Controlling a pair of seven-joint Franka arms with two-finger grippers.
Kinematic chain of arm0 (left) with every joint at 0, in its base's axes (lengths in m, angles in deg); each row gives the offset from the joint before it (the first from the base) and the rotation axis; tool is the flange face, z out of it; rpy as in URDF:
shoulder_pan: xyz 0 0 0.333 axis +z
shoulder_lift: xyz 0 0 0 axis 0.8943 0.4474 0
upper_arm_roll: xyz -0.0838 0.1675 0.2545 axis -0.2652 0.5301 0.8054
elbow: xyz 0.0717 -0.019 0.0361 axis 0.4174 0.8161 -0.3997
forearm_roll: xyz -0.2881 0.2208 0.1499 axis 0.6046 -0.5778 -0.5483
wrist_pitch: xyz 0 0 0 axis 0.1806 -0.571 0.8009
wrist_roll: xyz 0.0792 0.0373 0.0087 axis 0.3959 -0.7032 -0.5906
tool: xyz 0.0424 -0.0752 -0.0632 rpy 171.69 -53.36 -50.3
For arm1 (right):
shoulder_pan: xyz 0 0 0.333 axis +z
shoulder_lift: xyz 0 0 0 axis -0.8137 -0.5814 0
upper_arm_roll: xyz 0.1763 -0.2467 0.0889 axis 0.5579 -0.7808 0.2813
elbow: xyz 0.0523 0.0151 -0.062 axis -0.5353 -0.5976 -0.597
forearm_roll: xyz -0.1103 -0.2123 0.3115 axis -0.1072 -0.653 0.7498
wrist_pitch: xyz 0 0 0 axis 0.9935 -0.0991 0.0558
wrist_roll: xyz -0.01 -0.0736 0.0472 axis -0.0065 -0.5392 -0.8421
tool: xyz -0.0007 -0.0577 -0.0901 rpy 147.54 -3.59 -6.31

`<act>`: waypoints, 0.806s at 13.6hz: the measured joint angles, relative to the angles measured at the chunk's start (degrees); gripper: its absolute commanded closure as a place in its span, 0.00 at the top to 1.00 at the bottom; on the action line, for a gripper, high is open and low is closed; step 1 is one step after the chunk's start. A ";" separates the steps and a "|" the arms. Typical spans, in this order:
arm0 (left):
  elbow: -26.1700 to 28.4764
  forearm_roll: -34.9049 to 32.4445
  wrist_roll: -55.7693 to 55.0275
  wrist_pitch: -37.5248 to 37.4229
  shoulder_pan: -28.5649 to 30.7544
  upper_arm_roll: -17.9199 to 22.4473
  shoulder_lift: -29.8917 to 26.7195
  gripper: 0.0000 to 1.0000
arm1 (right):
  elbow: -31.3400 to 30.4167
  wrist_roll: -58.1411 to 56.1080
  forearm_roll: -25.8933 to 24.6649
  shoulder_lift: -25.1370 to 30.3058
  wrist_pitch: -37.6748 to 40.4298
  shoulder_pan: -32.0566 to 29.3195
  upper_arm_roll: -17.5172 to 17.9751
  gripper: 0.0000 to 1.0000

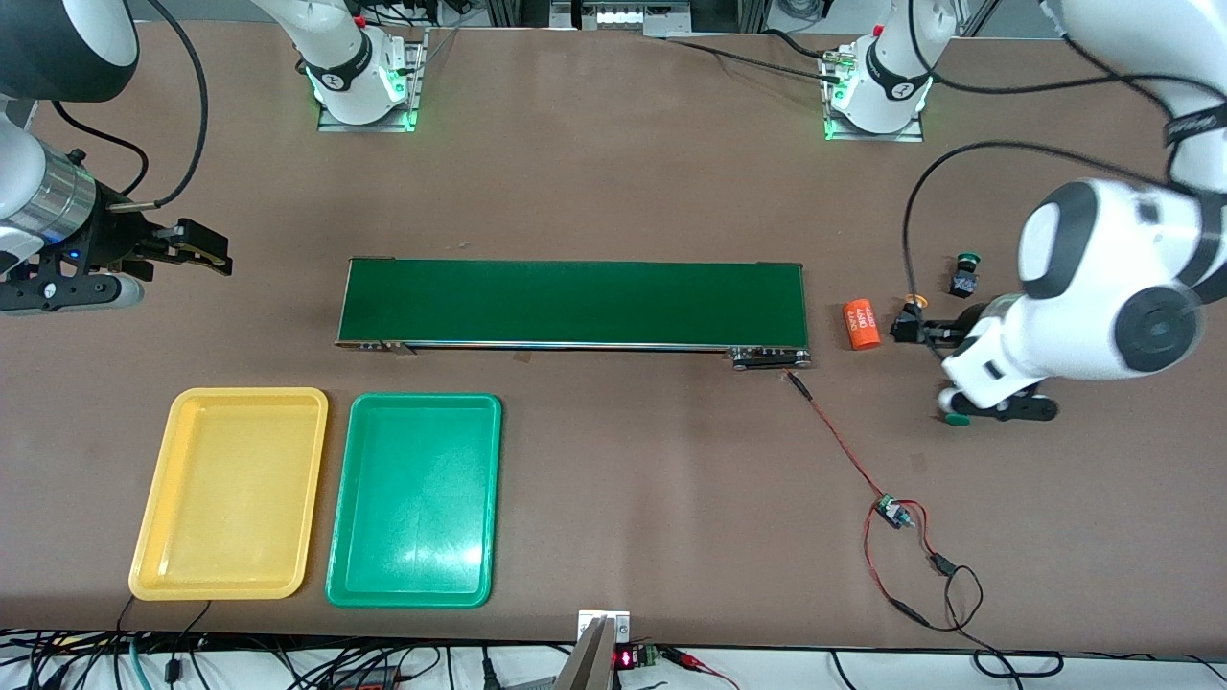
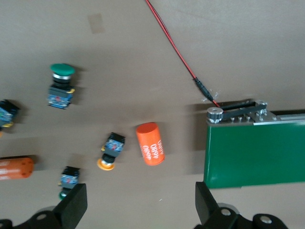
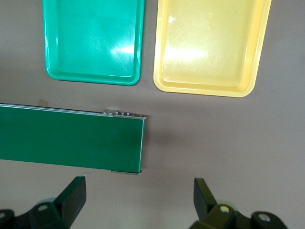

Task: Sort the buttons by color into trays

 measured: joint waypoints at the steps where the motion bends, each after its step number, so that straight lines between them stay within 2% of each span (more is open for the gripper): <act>1: 0.29 0.01 -1.65 0.78 -0.43 -0.09 1.41 1.00 | 0.00 0.00 0.00 0.00 0.00 -0.01 -0.01 1.00; 4: 3.83 0.01 -3.48 7.15 -1.21 -0.20 3.94 1.00 | 0.00 0.00 -0.01 -0.02 0.01 -0.05 -0.04 1.00; 8: 13.39 0.17 -3.65 17.37 -1.17 -0.45 4.15 1.00 | 0.00 0.00 -0.02 -0.04 0.01 -0.06 -0.04 1.00; 11: 19.03 0.23 -3.65 22.16 -1.10 -1.44 3.08 1.00 | -0.01 0.00 -0.04 -0.04 0.01 -0.07 -0.08 1.00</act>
